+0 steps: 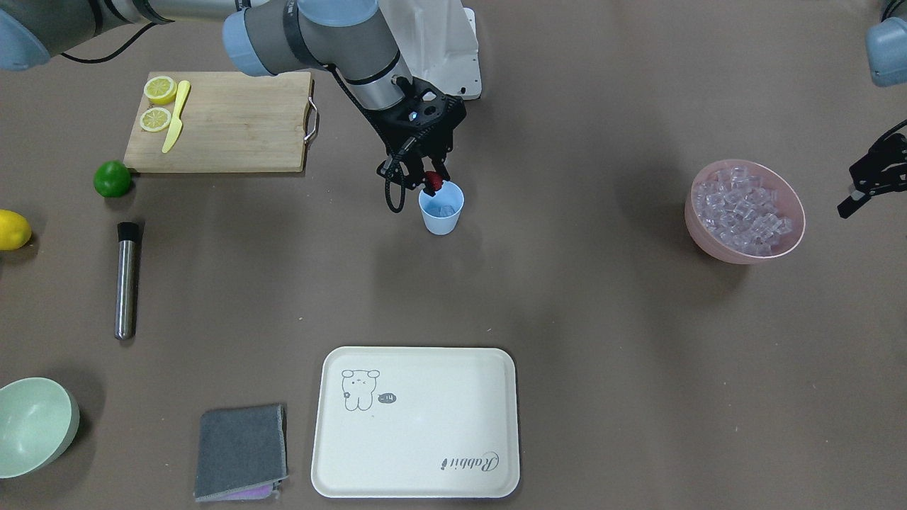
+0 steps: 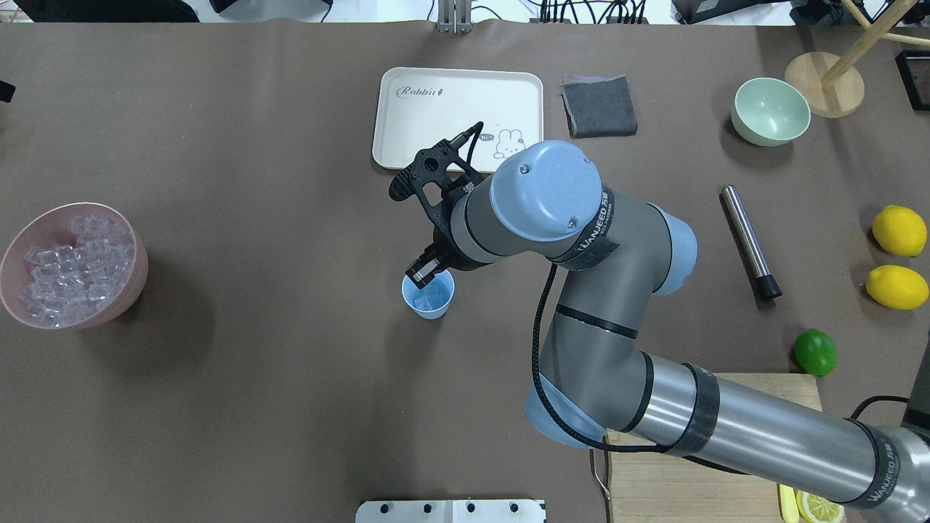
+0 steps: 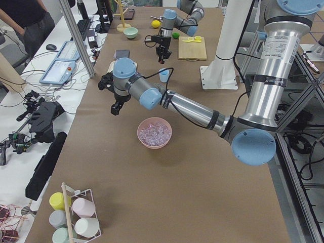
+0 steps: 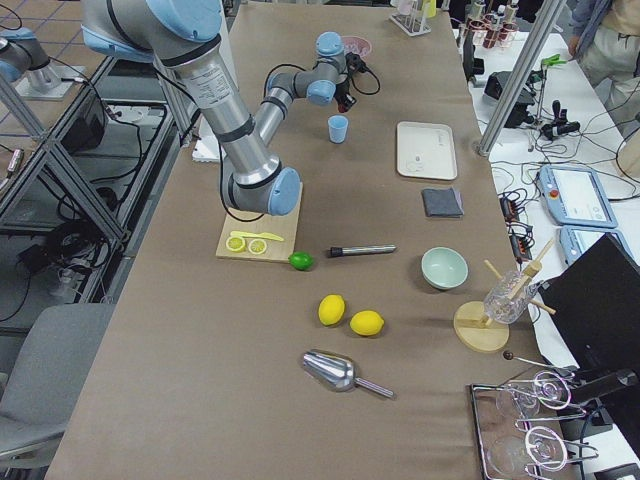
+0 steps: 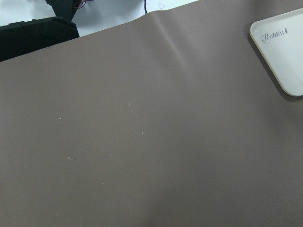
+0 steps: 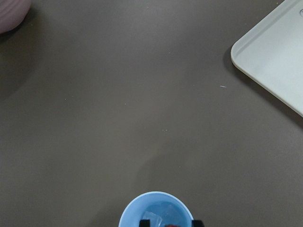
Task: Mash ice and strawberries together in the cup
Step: 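Carry the strawberry with the right gripper over the light-blue cup, then open the right gripper to drop the strawberry into the cup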
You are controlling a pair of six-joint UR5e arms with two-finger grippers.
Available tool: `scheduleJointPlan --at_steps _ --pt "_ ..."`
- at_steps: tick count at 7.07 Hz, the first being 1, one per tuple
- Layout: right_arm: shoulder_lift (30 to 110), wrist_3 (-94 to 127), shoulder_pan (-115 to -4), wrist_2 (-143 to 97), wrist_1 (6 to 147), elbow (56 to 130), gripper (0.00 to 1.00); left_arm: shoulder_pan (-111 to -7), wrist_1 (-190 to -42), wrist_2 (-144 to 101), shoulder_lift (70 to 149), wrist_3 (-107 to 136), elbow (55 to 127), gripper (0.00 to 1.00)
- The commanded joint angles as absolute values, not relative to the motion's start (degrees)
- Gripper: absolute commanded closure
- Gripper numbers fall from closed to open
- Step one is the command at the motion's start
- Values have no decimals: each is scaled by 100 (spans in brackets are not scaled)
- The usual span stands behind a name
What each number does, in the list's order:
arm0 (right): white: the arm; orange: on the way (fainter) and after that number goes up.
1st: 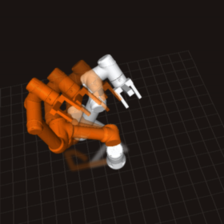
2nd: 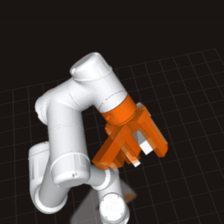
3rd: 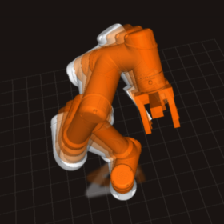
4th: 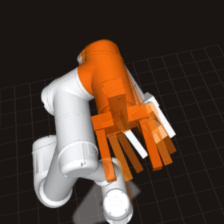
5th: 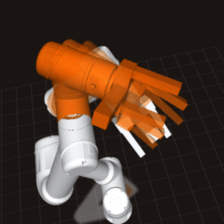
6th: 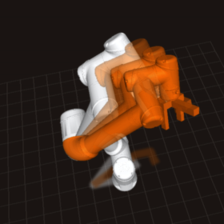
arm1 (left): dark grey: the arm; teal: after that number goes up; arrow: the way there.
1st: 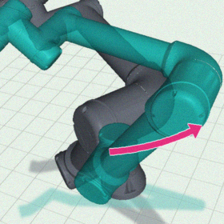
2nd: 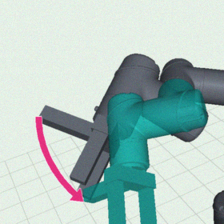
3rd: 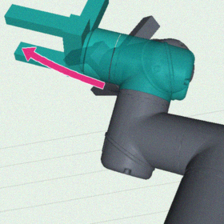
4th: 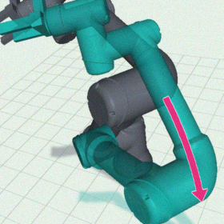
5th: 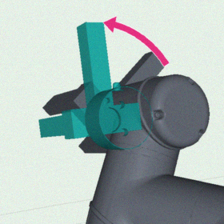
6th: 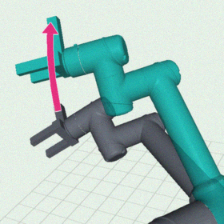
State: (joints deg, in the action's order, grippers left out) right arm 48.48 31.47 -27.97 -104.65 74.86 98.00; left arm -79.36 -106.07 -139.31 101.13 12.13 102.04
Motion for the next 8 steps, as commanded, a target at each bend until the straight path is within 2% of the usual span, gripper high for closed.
scheduleJointPlan --at_steps 1,7,8 --pt "4790 3146 -2707 -10371 7261 9538 100 -7937 -10608 -13931 10107 1204 10213 3" --pt "4720 3103 -2602 -10204 6892 9080 100 -7928 -10608 -13931 10107 1178 10134 3" --pt "4702 3094 -2602 -10213 6891 9088 88 -7928 -10608 -13931 10107 1169 10134 3"
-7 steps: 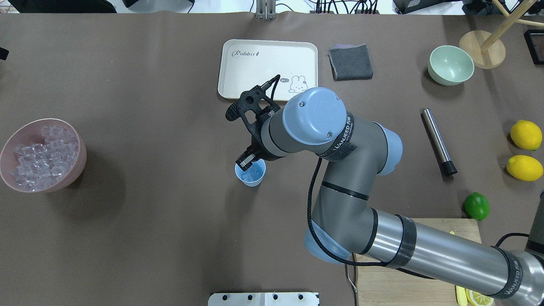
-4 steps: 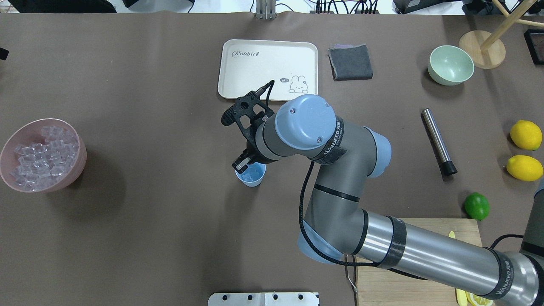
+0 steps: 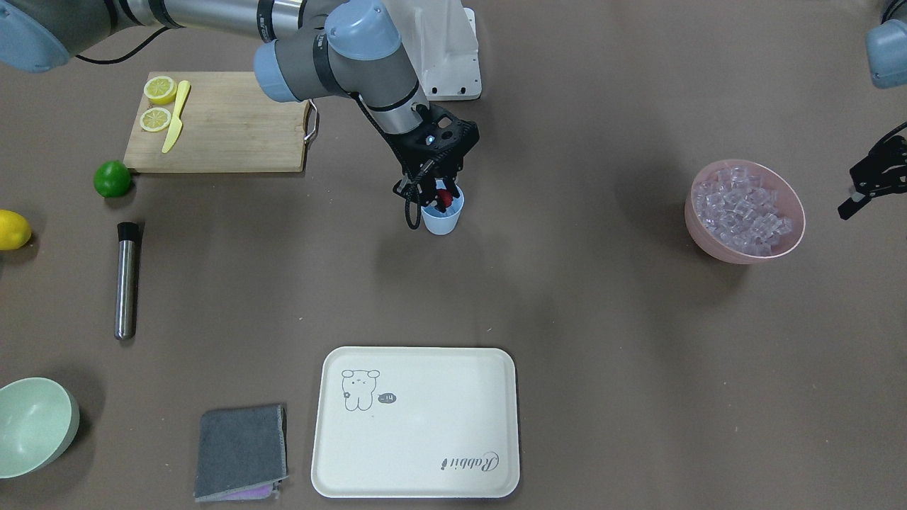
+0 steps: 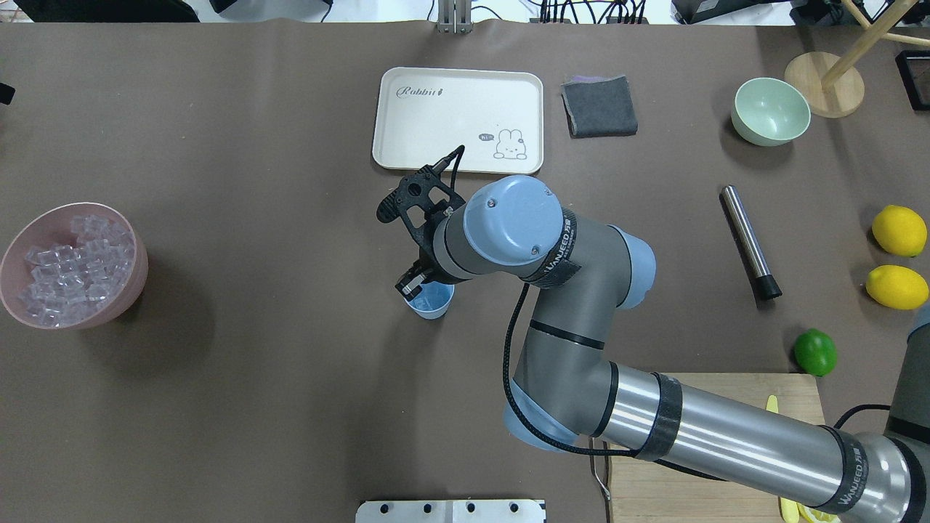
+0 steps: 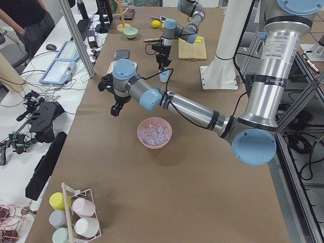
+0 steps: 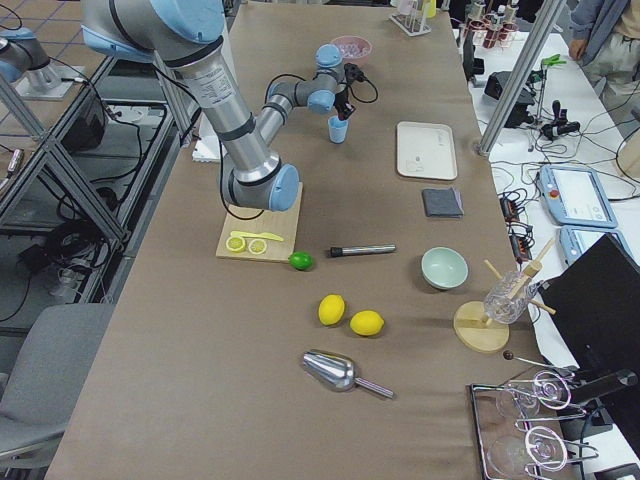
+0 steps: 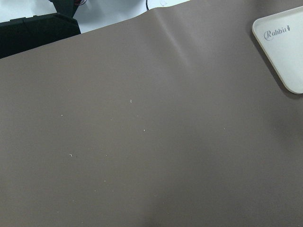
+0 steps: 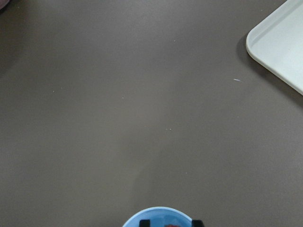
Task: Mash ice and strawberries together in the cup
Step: 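Open the right gripper to drop the strawberry into the cup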
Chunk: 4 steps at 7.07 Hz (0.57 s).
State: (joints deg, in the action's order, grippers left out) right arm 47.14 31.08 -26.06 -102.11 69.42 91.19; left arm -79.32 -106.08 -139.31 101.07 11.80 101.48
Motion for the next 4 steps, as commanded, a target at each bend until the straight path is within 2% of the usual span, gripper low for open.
scheduleJointPlan --at_steps 1,2,3,4 --pt "4685 3111 -2610 -10204 6882 9097 62 -7928 -10608 -13922 10151 1169 10064 3" --pt "4685 3111 -2636 -10204 6882 9097 34 -7928 -10608 -13931 10160 1169 10063 3" --pt "4685 3103 -2663 -10213 6882 9114 27 -7928 -10608 -13931 10169 1178 10063 3" --pt "4693 3103 -2663 -10230 6882 9140 25 -7928 -10617 -13931 10169 1178 10063 3"
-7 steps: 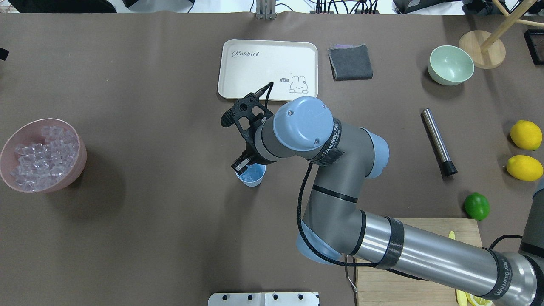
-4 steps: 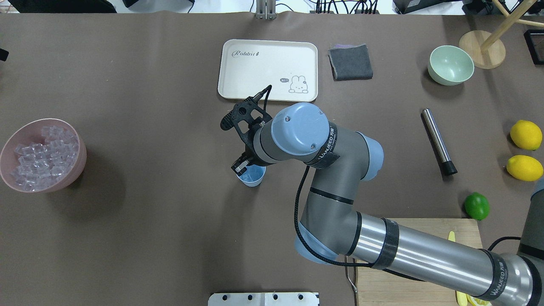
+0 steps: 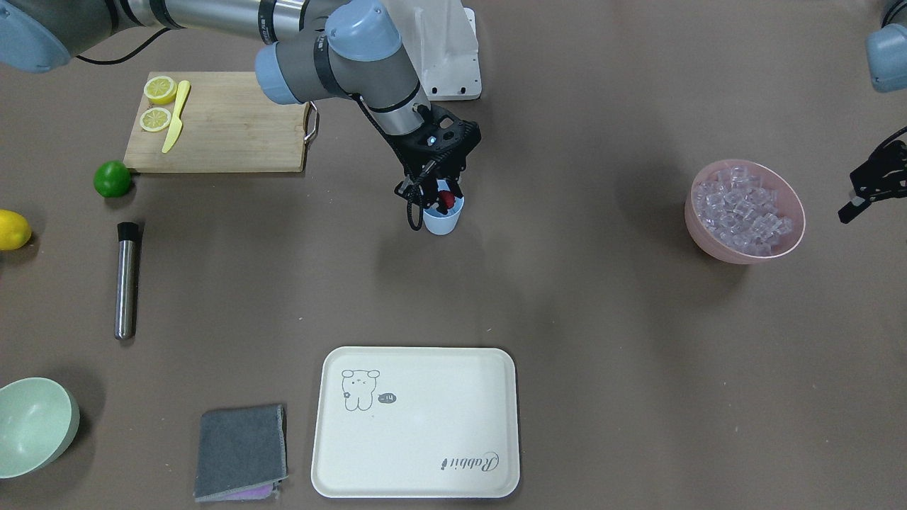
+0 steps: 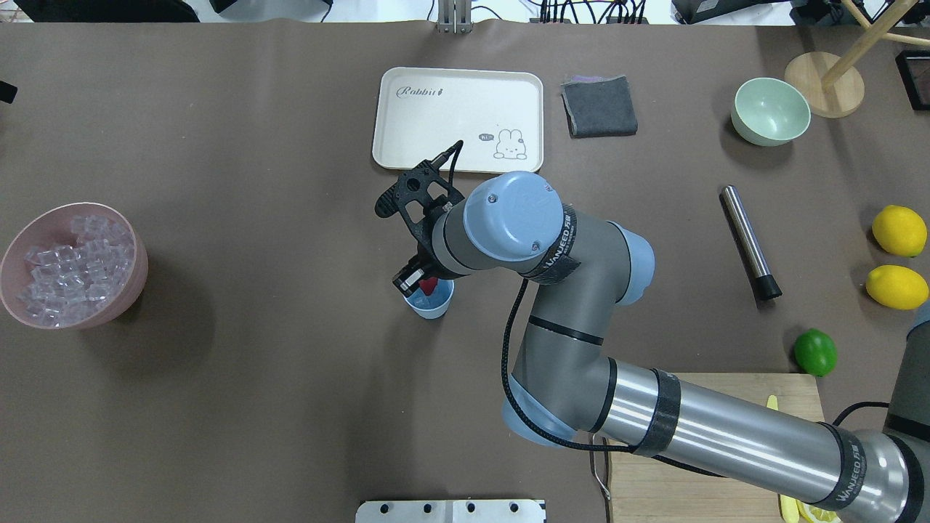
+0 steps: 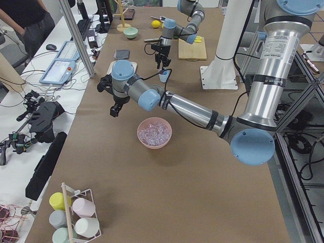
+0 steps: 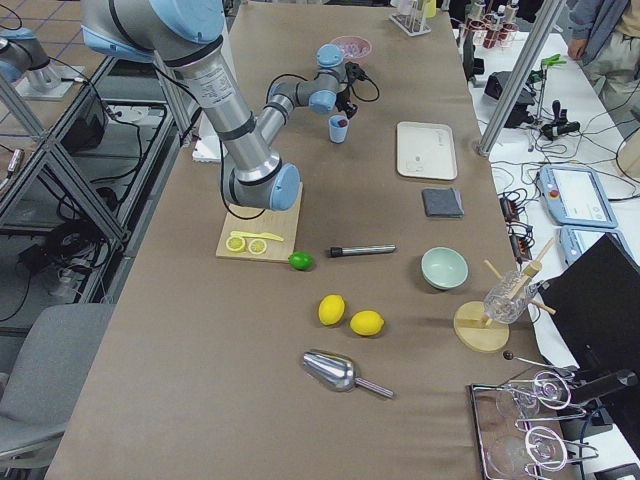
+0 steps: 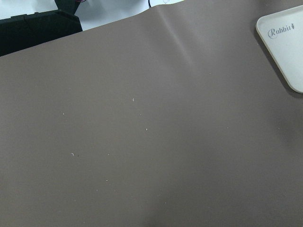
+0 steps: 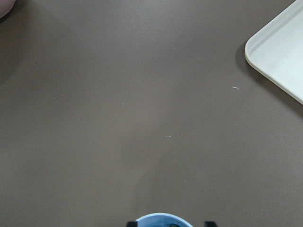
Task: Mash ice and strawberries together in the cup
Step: 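Open the right gripper to drop the strawberry into the cup, then move the right gripper to the top of the steel muddler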
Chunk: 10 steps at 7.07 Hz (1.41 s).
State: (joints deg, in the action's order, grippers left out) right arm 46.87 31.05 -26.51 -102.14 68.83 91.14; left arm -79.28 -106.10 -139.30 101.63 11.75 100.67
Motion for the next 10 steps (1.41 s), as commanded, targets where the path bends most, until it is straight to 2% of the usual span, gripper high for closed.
scheduleJointPlan --at_steps 1,3,6,10 --pt "4693 3120 -2663 -10248 6882 9158 21 -7928 -10626 -13931 10169 1169 10055 3" --pt "4728 3068 -2803 -10292 6952 9350 0 -7928 -10643 -13931 10169 1169 10090 3" --pt "4973 3059 -3767 -11581 6987 9343 0 -7928 -10714 -13931 10169 1195 10160 3" --pt "5298 3050 -5130 -12768 8085 9325 0 -7928 -10723 -13931 10186 1152 10178 3"
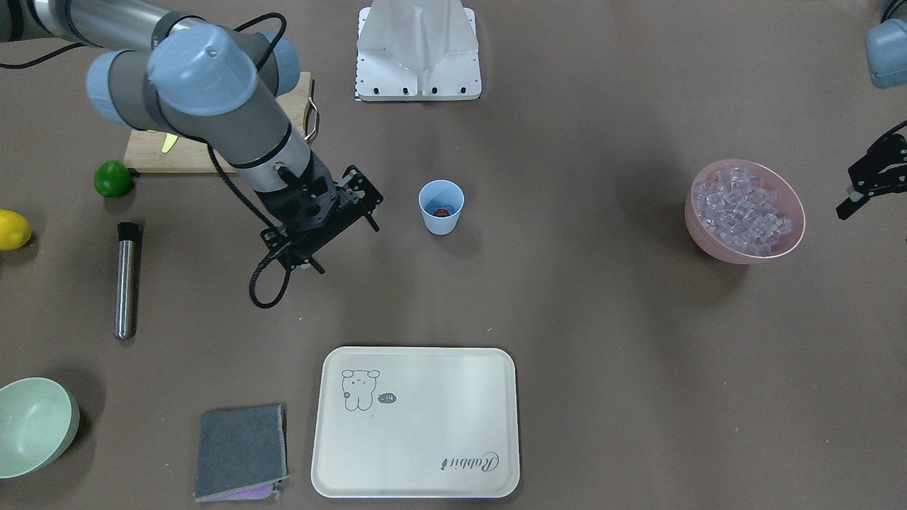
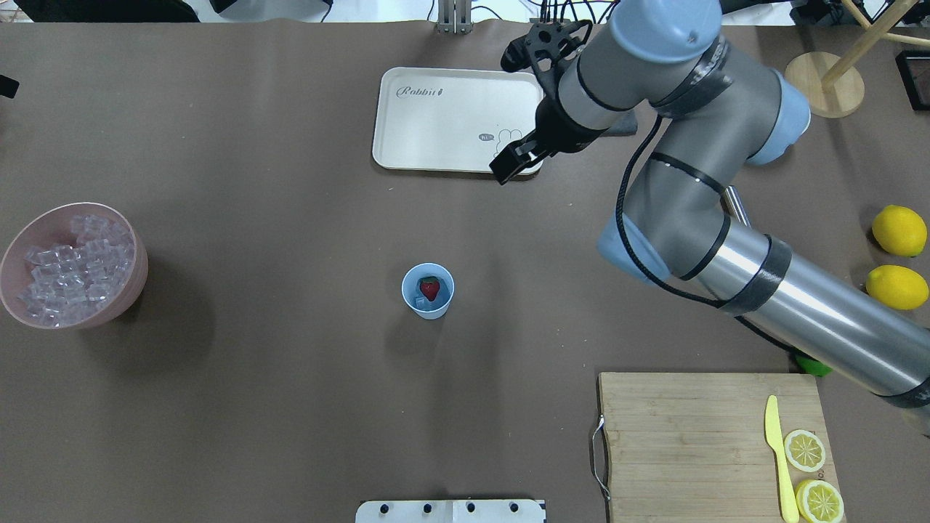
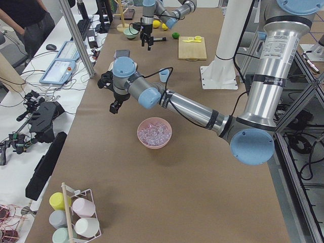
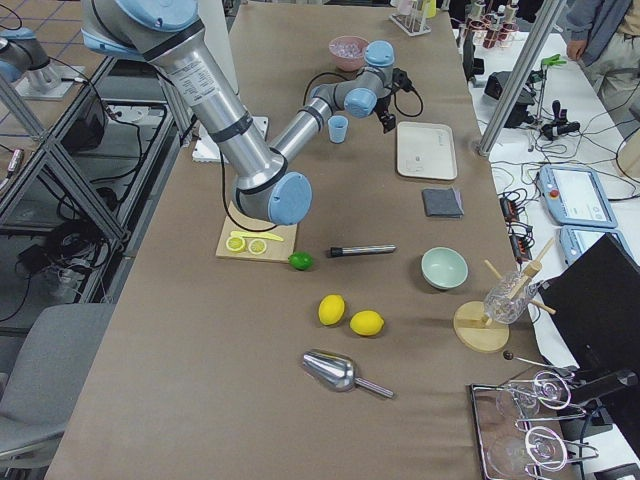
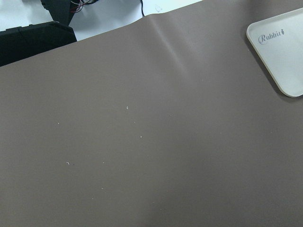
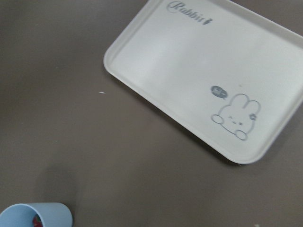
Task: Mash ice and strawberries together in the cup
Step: 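Move the right gripper to the top of the steel muddler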
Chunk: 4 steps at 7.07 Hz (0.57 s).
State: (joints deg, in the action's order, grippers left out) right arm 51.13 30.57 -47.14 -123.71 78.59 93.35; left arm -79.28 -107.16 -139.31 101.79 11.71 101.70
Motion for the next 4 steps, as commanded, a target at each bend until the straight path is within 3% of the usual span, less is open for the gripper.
scheduleJointPlan --at_steps 1,4 --pt "5422 3050 -5394 -12788 8390 9316 0 -7928 -10714 -13931 10187 1143 10186 3" --pt "5948 3015 -5677 -12666 8596 9281 0 -7919 -10767 -13904 10213 1134 10169 3"
